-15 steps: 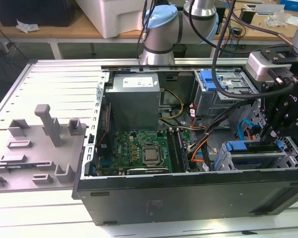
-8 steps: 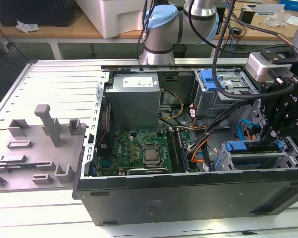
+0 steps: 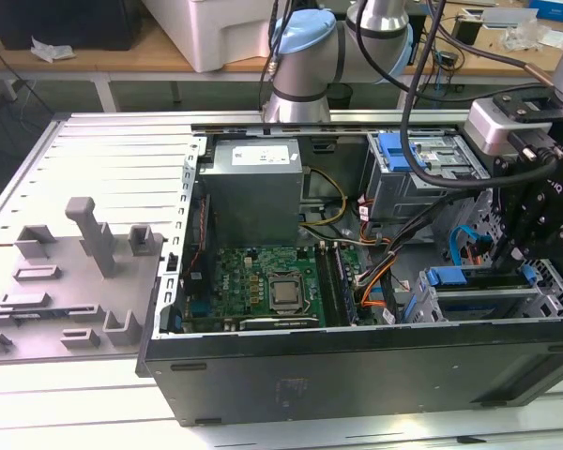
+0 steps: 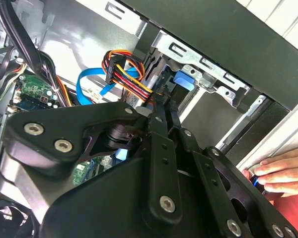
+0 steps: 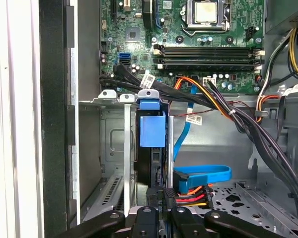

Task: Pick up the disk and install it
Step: 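Insert the first disk wire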

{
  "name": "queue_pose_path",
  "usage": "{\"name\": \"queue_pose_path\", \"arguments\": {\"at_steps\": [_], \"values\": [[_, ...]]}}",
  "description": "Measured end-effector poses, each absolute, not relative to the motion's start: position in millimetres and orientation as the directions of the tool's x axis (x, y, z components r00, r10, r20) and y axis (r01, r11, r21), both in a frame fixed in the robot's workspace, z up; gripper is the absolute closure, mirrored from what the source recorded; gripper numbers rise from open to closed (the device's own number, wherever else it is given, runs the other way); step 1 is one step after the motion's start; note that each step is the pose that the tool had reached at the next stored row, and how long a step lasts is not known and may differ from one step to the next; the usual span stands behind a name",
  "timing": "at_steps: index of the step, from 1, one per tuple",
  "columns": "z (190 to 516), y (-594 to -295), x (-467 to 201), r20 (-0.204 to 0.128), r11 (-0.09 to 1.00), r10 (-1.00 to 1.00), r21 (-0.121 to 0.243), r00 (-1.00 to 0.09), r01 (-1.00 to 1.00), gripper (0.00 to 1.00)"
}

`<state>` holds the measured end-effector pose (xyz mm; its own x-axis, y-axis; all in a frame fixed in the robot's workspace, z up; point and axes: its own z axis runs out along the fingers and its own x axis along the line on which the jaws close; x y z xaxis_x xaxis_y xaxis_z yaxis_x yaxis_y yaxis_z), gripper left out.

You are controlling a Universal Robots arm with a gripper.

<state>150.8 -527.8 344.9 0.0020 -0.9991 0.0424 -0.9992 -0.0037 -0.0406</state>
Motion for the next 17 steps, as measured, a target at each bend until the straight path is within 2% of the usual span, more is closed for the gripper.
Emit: {"name": "queue_pose_path", "arguments": {"at_steps": [17], "values": [[344.2, -527.6, 150.3, 0.042, -0.004, -0.999, -0.041, 0.002, -0.999, 0.84]]}}
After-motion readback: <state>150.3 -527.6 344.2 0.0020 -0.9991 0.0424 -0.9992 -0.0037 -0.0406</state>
